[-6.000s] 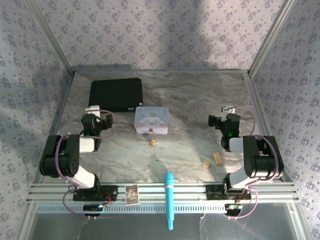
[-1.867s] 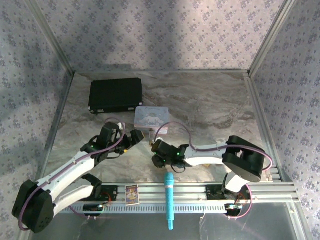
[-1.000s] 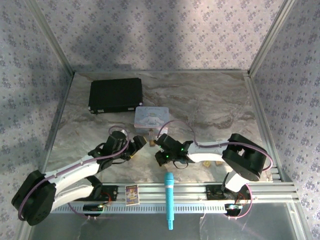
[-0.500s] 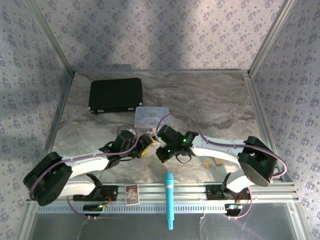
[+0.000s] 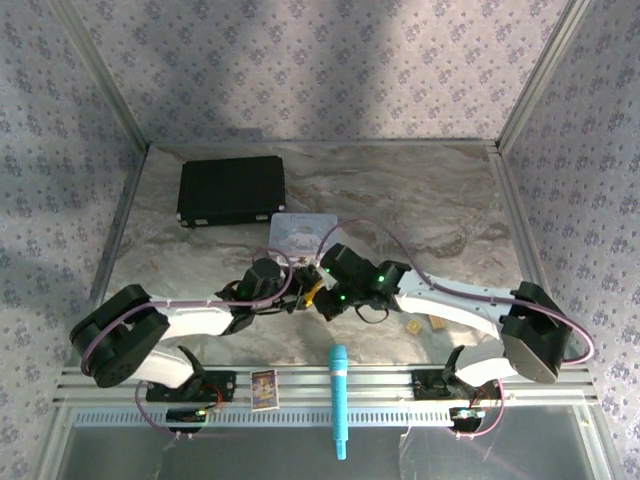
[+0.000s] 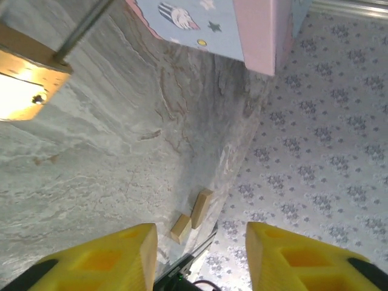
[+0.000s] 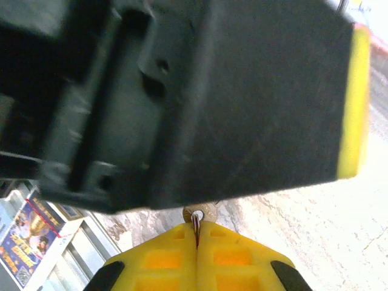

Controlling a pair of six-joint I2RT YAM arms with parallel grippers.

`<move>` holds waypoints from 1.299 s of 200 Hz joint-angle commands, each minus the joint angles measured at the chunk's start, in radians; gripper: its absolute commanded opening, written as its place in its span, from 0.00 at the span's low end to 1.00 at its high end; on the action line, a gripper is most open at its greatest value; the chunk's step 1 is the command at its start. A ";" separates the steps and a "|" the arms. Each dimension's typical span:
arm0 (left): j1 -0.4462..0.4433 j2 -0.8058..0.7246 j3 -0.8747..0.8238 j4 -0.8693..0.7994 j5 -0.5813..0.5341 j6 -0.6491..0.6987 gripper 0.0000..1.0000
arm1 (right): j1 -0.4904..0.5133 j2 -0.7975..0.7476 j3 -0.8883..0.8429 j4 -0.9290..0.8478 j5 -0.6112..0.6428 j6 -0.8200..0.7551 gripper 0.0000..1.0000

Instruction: Unlock a padlock with a key

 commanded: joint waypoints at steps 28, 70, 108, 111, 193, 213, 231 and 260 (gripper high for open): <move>-0.009 -0.005 0.026 0.039 0.022 -0.031 0.09 | -0.040 -0.078 -0.038 0.005 0.051 0.024 0.02; -0.008 -0.049 0.032 -0.050 -0.002 0.011 0.00 | -0.065 -0.090 -0.059 -0.020 0.049 0.019 0.02; -0.008 -0.072 0.037 -0.097 -0.011 0.027 0.00 | -0.080 -0.097 -0.070 -0.022 0.056 0.023 0.02; -0.008 -0.074 0.037 -0.100 -0.012 0.026 0.00 | -0.082 -0.099 -0.070 -0.024 0.058 0.023 0.02; -0.009 -0.101 0.052 -0.152 -0.040 0.061 0.00 | -0.106 -0.103 -0.099 0.027 0.017 0.038 0.02; -0.011 -0.119 0.051 -0.161 -0.076 0.087 0.00 | -0.116 -0.125 -0.126 0.086 -0.034 0.061 0.24; -0.013 -0.162 0.046 -0.175 -0.142 0.141 0.00 | -0.159 -0.162 -0.180 0.191 -0.123 0.131 0.62; -0.013 -0.245 0.003 -0.068 -0.245 0.237 0.00 | -0.247 -0.206 -0.282 0.496 -0.316 0.336 0.73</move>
